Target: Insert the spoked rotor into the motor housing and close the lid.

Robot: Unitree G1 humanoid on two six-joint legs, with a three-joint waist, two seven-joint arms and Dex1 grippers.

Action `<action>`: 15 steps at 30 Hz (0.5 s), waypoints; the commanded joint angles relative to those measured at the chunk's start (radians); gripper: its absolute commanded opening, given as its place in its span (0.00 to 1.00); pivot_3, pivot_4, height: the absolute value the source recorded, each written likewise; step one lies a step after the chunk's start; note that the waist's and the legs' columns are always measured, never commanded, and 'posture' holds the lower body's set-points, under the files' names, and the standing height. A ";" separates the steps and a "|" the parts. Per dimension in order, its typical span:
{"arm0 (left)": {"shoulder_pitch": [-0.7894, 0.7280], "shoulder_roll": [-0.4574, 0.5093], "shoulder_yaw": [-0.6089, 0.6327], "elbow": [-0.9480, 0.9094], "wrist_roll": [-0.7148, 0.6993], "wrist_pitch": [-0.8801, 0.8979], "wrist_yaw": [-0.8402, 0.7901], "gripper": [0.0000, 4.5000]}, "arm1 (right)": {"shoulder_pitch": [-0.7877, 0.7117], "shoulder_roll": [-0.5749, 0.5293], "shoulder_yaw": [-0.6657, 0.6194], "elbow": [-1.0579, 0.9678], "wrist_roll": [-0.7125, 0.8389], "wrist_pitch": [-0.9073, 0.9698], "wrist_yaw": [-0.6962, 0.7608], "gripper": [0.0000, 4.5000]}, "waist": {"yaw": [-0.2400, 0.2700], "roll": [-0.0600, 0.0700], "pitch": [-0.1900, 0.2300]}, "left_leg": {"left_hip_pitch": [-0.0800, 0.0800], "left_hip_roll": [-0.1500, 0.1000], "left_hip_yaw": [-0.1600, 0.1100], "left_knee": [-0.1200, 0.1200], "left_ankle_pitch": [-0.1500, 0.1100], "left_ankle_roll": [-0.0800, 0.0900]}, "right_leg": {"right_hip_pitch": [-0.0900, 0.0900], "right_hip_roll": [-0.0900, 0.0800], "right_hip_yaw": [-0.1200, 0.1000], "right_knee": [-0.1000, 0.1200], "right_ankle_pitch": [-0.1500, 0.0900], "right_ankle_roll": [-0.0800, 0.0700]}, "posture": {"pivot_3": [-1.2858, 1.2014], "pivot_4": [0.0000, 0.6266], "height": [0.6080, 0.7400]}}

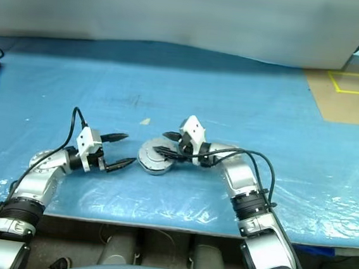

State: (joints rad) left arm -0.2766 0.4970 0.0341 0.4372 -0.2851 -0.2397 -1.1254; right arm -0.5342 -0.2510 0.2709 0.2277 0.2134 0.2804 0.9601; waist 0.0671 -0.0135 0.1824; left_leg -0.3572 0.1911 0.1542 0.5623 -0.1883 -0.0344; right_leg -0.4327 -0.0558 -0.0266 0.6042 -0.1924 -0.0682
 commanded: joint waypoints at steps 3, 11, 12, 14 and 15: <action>-0.012 0.012 0.010 -0.011 -0.007 0.000 -0.005 1.00 | 0.005 0.000 0.019 -0.065 0.002 -0.029 0.033 0.66 | 0.001 0.000 0.000 | -0.001 0.000 0.000 0.000 0.000 0.000 | -0.001 0.000 0.000 0.000 0.000 0.000 | 0.52 0.24 1.00; -0.001 0.022 0.012 -0.020 -0.009 0.005 -0.008 1.00 | 0.014 -0.004 0.043 -0.062 -0.012 -0.019 0.056 0.66 | 0.001 0.000 0.000 | -0.002 0.000 0.001 0.000 0.000 0.001 | -0.001 0.000 0.000 0.000 0.000 0.000 | 0.52 0.24 1.00; 0.003 0.022 0.011 -0.025 -0.009 0.007 -0.008 1.00 | 0.016 -0.004 0.046 -0.056 -0.016 -0.013 0.053 0.66 | 0.001 0.000 0.000 | -0.002 0.000 0.001 0.000 0.000 0.001 | -0.001 0.000 0.000 0.000 0.000 0.000 | 0.52 0.24 1.00; 0.010 0.023 0.010 -0.032 -0.009 0.010 -0.009 1.00 | 0.019 -0.010 0.056 -0.045 -0.030 0.001 0.047 0.74 | 0.001 0.000 0.000 | -0.002 0.000 0.001 0.000 0.000 0.001 | -0.001 0.000 0.000 0.000 0.000 0.000 | 0.52 0.24 1.00; 0.011 0.022 0.009 -0.034 -0.009 0.011 -0.008 1.00 | 0.020 -0.012 0.058 -0.042 -0.034 0.002 0.046 0.78 | 0.001 0.000 0.000 | -0.002 0.000 0.001 0.000 0.000 0.001 | -0.001 0.000 0.000 0.000 0.000 0.000 | 0.52 0.24 1.00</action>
State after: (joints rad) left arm -0.2699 0.5062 0.0346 0.4347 -0.2856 -0.2304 -1.1296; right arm -0.5231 -0.2608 0.3248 0.1914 0.1828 0.2791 1.0058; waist 0.0680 -0.0135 0.1824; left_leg -0.3588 0.1910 0.1556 0.5626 -0.1887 -0.0337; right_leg -0.4339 -0.0560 -0.0266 0.6042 -0.1924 -0.0681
